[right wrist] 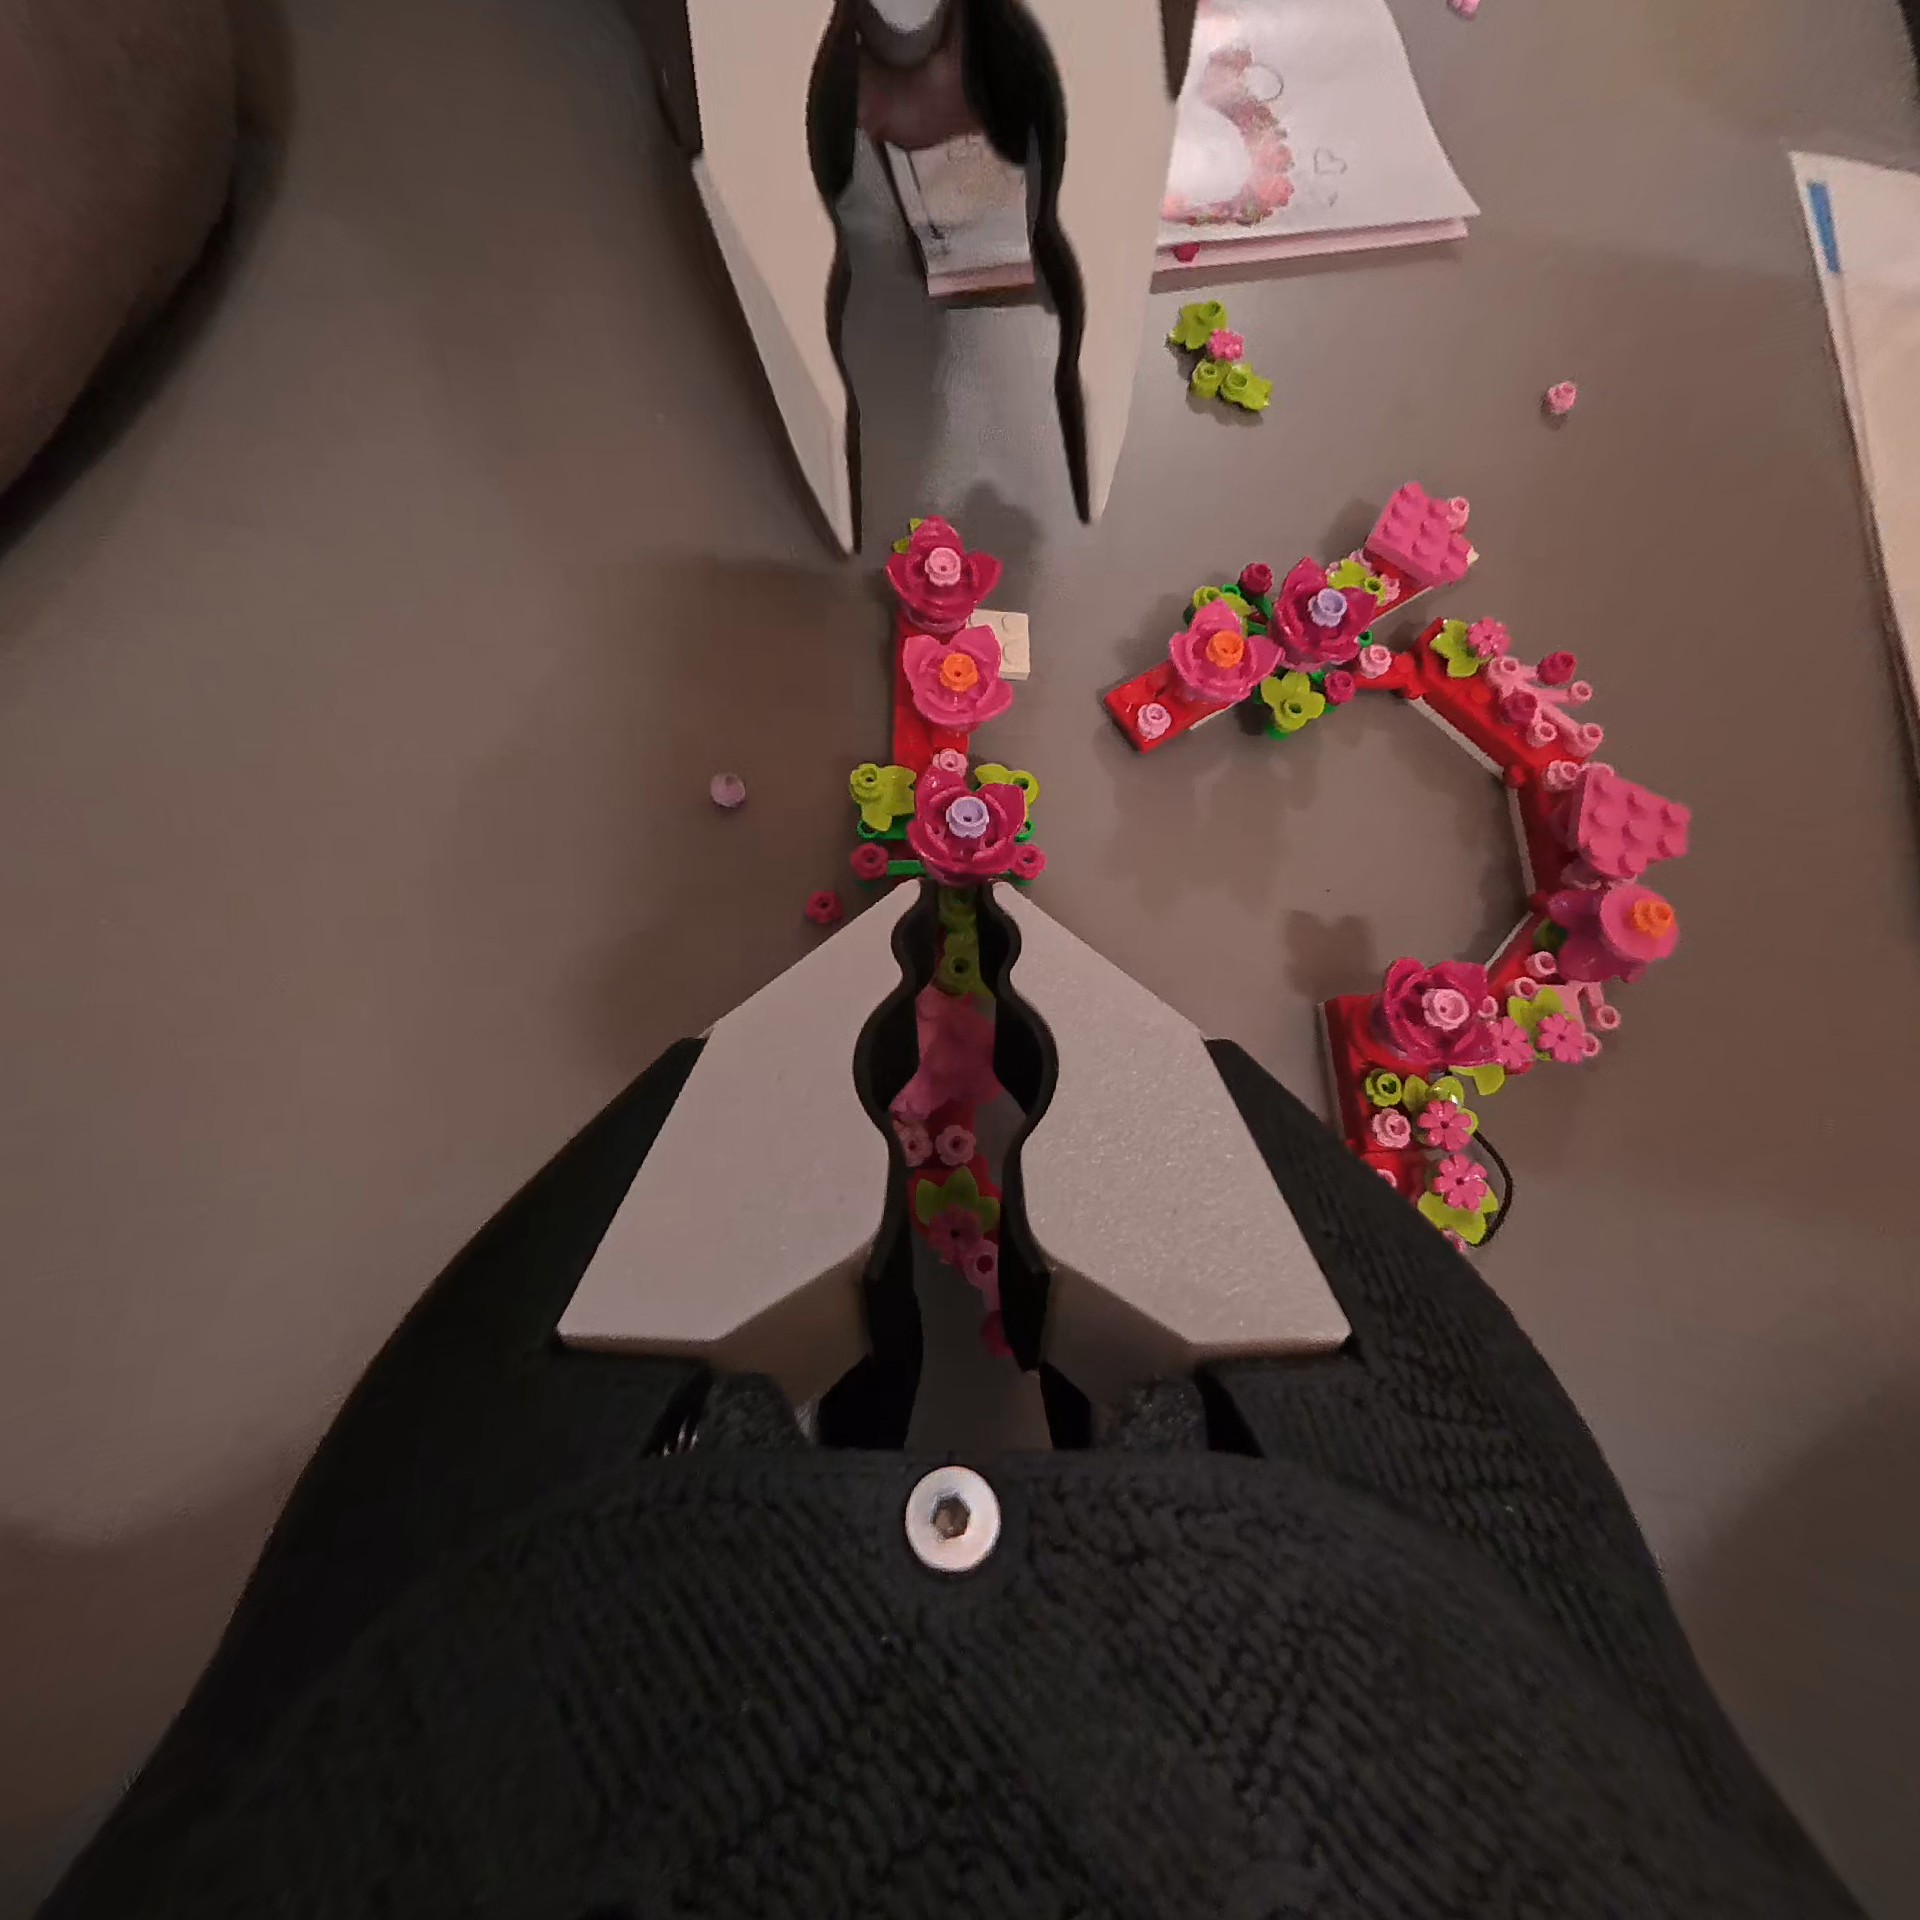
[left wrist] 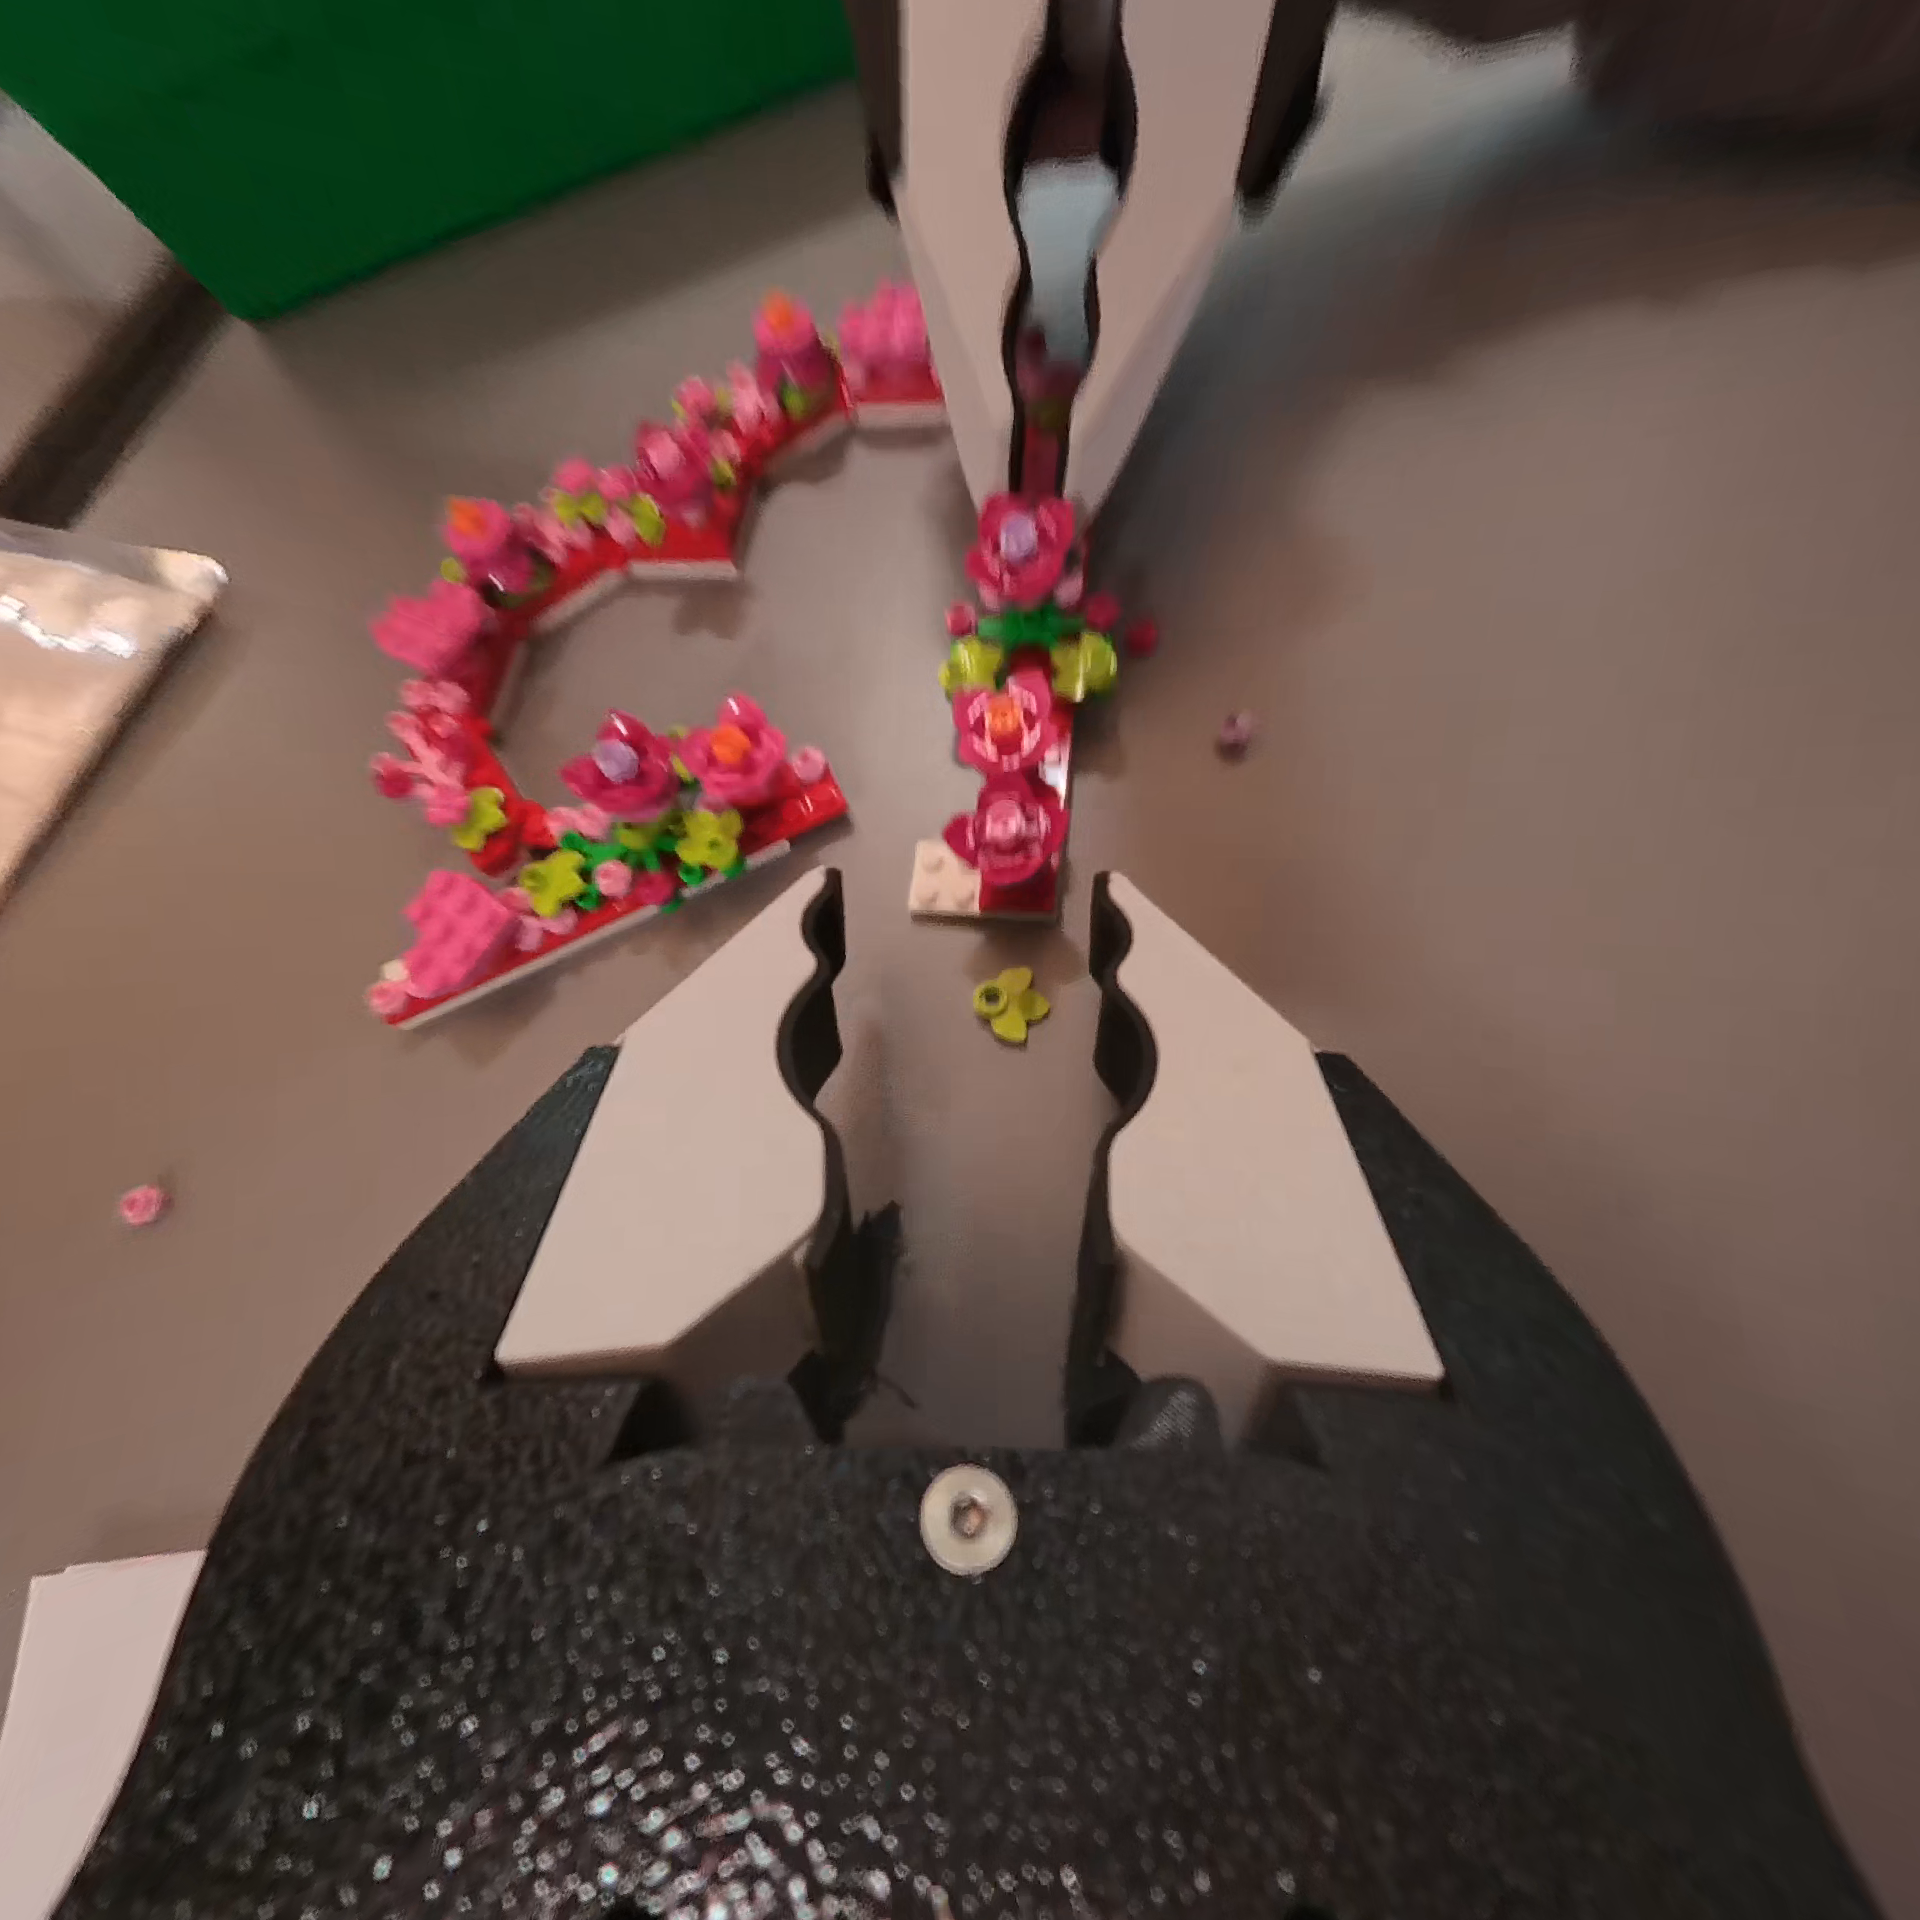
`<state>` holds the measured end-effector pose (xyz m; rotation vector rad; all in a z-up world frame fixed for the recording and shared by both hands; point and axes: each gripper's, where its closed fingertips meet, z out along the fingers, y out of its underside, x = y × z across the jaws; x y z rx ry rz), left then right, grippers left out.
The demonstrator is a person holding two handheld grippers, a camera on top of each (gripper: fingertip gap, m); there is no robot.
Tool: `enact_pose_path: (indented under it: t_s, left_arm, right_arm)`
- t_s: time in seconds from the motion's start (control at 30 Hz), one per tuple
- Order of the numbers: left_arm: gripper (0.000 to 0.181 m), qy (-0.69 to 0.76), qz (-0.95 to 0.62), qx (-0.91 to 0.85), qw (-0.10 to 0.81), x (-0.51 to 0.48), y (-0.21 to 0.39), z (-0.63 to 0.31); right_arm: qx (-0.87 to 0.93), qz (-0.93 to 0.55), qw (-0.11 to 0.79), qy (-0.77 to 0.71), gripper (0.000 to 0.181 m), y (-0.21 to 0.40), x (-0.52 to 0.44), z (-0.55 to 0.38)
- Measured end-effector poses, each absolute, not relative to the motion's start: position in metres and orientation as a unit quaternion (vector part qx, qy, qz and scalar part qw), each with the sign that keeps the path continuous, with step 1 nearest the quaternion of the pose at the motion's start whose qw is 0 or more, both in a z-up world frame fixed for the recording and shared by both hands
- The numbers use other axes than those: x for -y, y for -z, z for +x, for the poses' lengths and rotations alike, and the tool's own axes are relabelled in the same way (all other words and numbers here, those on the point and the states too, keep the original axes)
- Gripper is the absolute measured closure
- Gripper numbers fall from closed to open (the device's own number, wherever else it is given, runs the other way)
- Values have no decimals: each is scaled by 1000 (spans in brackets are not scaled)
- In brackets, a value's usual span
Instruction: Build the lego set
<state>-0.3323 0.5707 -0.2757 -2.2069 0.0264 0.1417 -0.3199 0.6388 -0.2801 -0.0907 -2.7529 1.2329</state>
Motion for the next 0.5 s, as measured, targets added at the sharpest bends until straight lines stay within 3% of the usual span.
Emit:
enact_pose_path:
  t_s: [0.13,0.33,0.5]
  left_arm:
    - [137,-31,-863,-6,504,-590,251,-322]
    - [133,-36,-863,-29,503,-627,252,-317]
    - [149,-48,-858,-43,509,-641,252,-316]
  right_arm:
    - [898,-5,91,-429,176,273,-637,-322]
    - [883,32,140,-446,176,266,-634,-323]
    - [877,36,134,-460,176,262,-637,-320]
